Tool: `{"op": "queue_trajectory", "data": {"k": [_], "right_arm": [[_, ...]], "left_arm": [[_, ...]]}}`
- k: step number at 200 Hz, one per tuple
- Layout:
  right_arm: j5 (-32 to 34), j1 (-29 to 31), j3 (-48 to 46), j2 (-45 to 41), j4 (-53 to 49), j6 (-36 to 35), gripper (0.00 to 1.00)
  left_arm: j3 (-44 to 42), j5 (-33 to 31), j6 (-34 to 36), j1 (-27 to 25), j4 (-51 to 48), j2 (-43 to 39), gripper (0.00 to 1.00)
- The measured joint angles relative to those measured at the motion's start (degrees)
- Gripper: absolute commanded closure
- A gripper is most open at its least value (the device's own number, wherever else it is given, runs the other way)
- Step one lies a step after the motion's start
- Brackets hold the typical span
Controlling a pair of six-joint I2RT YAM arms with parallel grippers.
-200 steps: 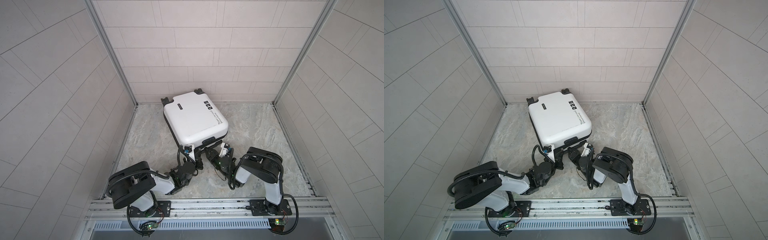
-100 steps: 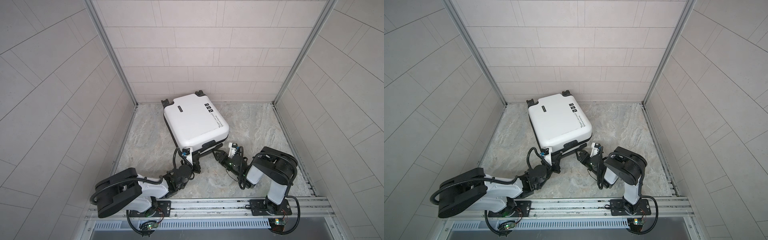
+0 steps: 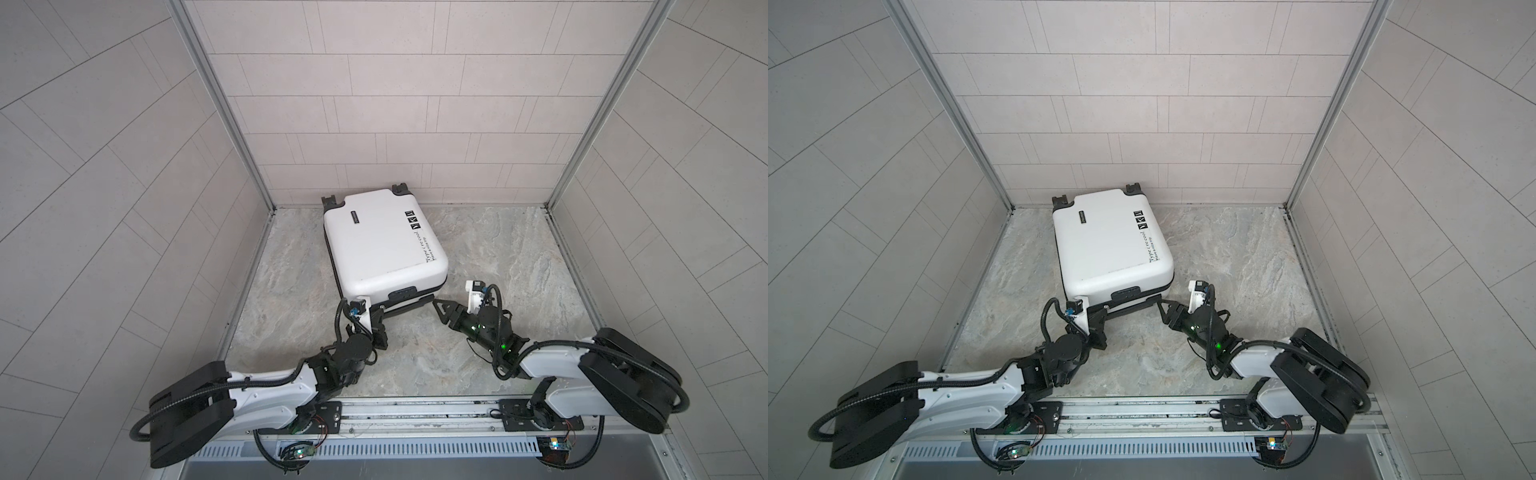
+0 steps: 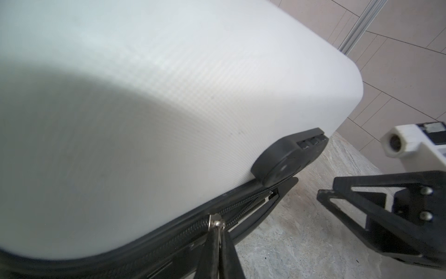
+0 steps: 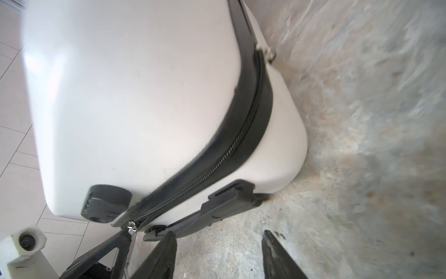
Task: Pack the luggage
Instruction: 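Release the black handle and swing the right gripper out beside the suitcase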
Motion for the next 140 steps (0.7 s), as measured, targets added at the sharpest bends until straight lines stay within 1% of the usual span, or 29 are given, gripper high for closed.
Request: {"op": "queue_trajectory", "data": {"k": [4,28,46,68,82,97,140], "right_arm": [[0.02,-0.61,0.00,-1.62,-1.51,-0.70,0.39],[-0.02,-4.09,0.87,-11.21,-11.91,-4.68,0.28],[0.02,-6.19,2.64,-17.94,-18.99,-7.74,0.21],[-1.36,-9.16,5.75,-21.86,-24.02,-10.84,0.19],[-3.37,-11.26,7.87,-21.22,-25.64,-11.85,0.19],[-5.64,-12.79,10.47,-18.38,-26.51,-12.35,0.18],[-12.94,-13.09,18.36,-7.93,-25.44,-11.98,0.19]], "left_arm": [[-0.02,-0.20,-0.04,-0.02,-0.83,-0.63,1.00],[-0.20,-1.22,-0.35,0.00,-6.01,-4.85,1.00],[-0.22,-2.03,-0.44,0.00,-9.97,-8.02,1.00],[-0.22,-3.15,-0.39,0.00,-14.19,-10.80,1.00],[-0.11,-3.72,-0.22,0.00,-16.06,-11.72,1.00],[-0.02,-4.46,0.02,0.00,-18.05,-13.20,1.00],[0.22,-5.62,0.24,0.72,-24.20,-17.73,1.00]]}}
